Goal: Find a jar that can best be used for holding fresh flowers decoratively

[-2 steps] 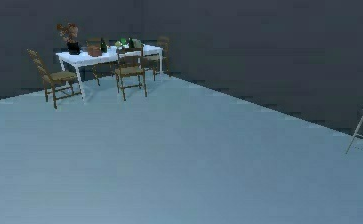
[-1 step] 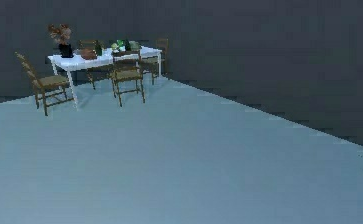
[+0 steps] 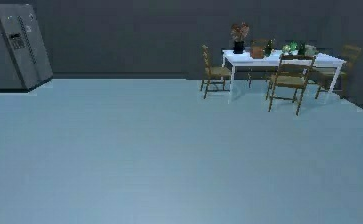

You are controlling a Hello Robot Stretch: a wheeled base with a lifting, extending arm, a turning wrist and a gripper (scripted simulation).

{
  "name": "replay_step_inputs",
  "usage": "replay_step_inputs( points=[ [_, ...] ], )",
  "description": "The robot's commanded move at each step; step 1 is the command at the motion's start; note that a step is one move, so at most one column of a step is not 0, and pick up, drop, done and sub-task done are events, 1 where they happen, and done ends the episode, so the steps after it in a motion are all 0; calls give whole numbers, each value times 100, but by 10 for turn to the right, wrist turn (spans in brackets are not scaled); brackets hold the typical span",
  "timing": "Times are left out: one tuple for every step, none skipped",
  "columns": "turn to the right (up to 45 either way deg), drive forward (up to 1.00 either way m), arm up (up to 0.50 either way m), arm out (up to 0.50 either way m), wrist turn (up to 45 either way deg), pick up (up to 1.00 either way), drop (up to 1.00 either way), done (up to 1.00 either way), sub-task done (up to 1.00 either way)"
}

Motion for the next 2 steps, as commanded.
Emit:
replay_step_inputs(
  points=[
    [-360,0,0,0,0,0,0,0,0],
    [0,20,0,0,0,0,0,0,0]
  ],
)
